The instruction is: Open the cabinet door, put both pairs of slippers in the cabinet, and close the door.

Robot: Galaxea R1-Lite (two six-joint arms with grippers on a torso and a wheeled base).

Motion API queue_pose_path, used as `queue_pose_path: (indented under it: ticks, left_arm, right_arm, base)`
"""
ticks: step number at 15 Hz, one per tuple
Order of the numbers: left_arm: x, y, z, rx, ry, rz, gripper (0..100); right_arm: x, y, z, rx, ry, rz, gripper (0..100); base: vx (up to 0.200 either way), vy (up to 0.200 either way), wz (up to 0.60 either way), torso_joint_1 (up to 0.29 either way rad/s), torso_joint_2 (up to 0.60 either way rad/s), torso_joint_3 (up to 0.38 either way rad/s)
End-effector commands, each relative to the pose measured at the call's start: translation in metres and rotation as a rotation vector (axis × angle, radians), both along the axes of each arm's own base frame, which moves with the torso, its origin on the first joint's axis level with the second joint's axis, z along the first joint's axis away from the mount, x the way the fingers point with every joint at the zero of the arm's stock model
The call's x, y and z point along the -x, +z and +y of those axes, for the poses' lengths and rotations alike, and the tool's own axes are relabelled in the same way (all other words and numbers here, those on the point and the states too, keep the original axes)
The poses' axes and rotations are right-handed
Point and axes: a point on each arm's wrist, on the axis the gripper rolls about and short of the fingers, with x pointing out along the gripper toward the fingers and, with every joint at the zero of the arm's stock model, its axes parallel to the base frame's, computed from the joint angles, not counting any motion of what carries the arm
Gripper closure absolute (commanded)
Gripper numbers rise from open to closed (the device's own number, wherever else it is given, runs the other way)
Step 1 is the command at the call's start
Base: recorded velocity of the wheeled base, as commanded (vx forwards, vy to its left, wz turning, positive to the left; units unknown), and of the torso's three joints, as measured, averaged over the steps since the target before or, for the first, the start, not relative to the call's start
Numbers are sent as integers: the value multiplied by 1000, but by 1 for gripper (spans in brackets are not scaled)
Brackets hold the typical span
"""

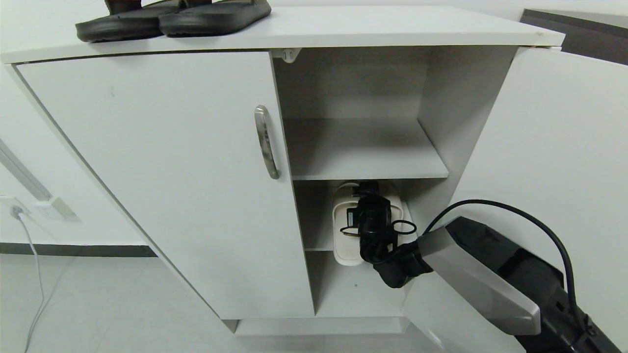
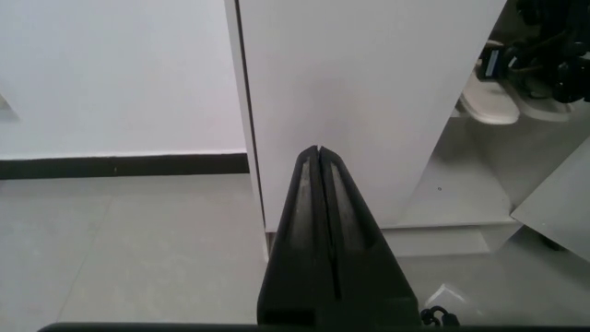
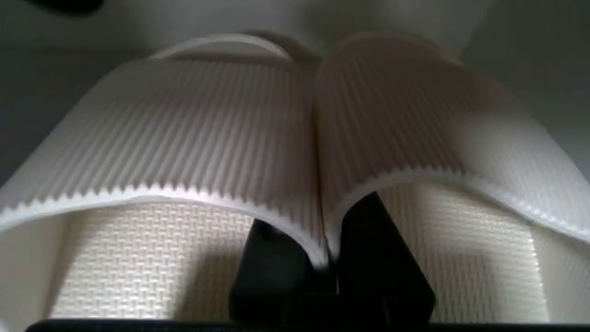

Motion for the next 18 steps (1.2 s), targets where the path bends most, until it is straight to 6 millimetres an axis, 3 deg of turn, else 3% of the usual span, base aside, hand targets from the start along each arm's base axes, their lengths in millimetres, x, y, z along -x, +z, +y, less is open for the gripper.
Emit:
queue_pose_path:
  ticks: [1, 7, 14, 15, 18]
  left_arm:
    - [0, 0, 0, 0, 0, 0, 100]
    - [0, 0, 0, 2, 0, 0, 100]
    - [0, 0, 0, 2, 2, 0, 100]
    - [0, 0, 0, 2, 2, 0, 100]
    - [0, 0, 0, 2, 2, 0, 100]
  right_arm:
    - [-9, -7, -1, 4, 10, -6, 100]
    - [-16, -3, -7, 14, 17, -30, 100]
    - [-21, -13, -9, 20, 8, -21, 100]
    - [-21, -13, -9, 20, 8, -21, 0]
    - [-17, -14, -9, 29, 9, -7, 0]
  base:
    - [0, 0, 0, 0, 0, 0]
    - [0, 0, 0, 0, 0, 0]
    - [0, 0, 0, 0, 0, 0]
    - [0, 0, 0, 0, 0, 0]
    - [0, 0, 0, 0, 0, 0]
